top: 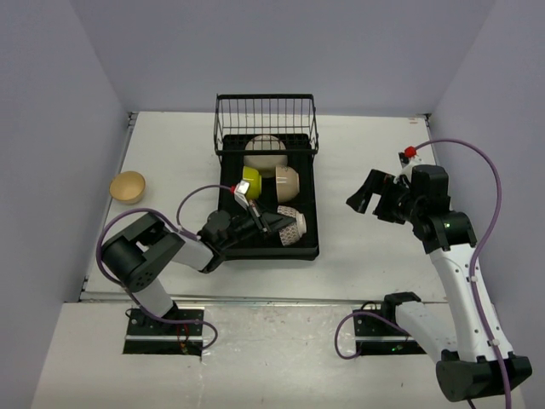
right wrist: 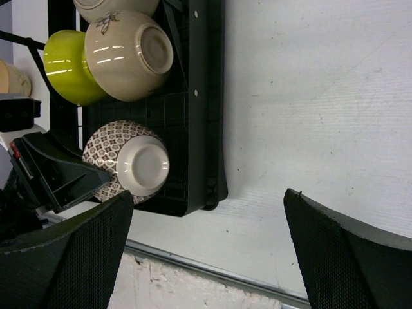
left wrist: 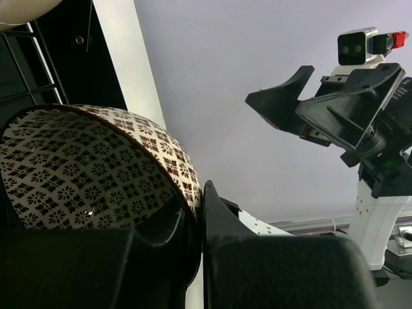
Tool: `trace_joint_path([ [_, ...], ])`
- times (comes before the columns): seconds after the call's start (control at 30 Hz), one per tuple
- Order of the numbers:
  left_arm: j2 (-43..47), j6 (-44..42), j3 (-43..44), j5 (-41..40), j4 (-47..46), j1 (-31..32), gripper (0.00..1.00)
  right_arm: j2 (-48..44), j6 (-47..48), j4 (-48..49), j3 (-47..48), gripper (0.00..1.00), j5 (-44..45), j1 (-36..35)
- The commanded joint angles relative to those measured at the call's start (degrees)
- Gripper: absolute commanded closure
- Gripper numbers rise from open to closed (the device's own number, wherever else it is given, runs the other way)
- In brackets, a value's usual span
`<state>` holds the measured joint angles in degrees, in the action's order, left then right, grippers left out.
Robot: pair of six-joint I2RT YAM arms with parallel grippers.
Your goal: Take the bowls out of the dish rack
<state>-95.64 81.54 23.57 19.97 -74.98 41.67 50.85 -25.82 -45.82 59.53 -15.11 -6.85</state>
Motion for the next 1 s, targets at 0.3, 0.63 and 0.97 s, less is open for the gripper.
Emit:
trace_joint_path([
  [0.3, 0.4, 2.4, 6.4, 4.2, -28.2, -1.2, 1.00, -0.3, 1.0, 0.8, 0.6, 0.01, -1.2, -0.2],
  [0.63, 4.1, 2.1, 4.8, 4.6, -25.7, -2.7, 1.00, 0.1, 0.8, 0.6, 1.5, 0.01, -1.7, -0.2],
  [0.97, 19.1, -0.1, -0.5, 7.3, -14.7, -7.7, 1.00, -0.1, 0.5, 0.9, 1.3, 0.01, -1.9, -0.2],
])
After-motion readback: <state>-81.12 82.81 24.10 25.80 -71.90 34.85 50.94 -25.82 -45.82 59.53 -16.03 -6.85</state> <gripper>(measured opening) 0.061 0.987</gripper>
